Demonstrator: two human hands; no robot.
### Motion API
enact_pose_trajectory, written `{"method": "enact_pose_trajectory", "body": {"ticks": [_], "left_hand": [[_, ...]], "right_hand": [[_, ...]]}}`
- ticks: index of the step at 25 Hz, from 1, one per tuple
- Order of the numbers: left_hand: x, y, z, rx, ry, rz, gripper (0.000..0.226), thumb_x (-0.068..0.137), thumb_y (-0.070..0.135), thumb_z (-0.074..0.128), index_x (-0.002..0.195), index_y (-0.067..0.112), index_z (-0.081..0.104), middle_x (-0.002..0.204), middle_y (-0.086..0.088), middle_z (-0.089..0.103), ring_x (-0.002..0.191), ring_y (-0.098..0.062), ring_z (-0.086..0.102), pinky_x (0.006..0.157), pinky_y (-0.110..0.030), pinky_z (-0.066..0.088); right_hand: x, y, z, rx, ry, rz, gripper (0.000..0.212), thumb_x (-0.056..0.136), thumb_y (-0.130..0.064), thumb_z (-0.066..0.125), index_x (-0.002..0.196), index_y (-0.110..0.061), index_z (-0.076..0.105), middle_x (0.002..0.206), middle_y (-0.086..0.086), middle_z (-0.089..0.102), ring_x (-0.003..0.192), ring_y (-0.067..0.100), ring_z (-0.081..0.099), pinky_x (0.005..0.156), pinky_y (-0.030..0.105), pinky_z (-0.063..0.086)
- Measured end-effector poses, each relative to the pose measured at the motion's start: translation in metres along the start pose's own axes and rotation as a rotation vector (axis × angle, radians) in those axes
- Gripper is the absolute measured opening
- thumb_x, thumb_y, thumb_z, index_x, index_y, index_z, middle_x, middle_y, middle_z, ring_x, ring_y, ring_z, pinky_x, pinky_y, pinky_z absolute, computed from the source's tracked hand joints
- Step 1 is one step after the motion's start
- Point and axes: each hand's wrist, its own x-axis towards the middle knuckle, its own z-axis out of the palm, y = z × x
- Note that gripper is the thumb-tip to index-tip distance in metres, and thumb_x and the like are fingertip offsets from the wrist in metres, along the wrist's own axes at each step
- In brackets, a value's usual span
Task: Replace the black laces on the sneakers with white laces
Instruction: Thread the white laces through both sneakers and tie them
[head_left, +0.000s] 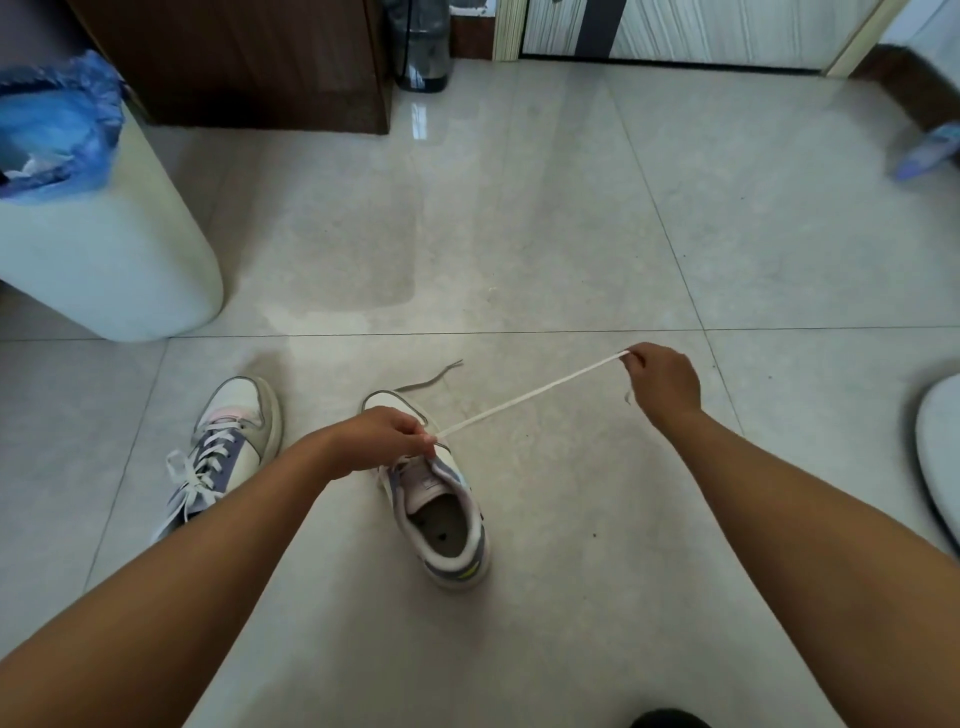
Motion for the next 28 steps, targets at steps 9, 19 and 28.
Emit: {"method": "enact_pose_trajectory", "body": {"ticks": [9,19,28], "left_hand": [[0.001,0.008,0.002,-0.020,0.027,-0.018,0.024,0.093,0.027,0.058,0.075,0.018,0.071,0.065,0.009,0.057,0.059,-0.004,0.047,0.056,-0.015,0.039],[0.002,0.013,0.013,0.049,0.424,0.019,0.024,0.091,0.027,0.060,0.108,0.011,0.062,0.103,-0.011,0.060,0.090,-0.025,0.060,0.076,-0.027,0.044],[-0.039,-0.014,0.045,0.297,0.461,0.049,0.015,0.085,0.031,0.064,0.094,0.019,0.069,0.104,-0.002,0.052,0.100,-0.020,0.054,0.081,-0.029,0.044]], "right_hand": [[0.019,0.028,-0.023,0.372,-0.198,0.663,0.018,0.089,-0.015,0.063,0.081,0.001,0.059,0.082,0.019,0.071,0.061,0.022,0.067,0.049,0.023,0.049],[-0.069,-0.090,0.042,1.115,-0.777,0.726,0.011,0.087,0.009,0.055,0.083,-0.001,0.055,0.075,0.013,0.058,0.062,0.015,0.061,0.050,0.018,0.055],[-0.108,-0.139,0.053,0.901,-0.664,0.366,0.015,0.075,0.010,0.069,0.079,-0.003,0.064,0.069,0.009,0.062,0.064,0.017,0.061,0.060,0.020,0.055]]}}
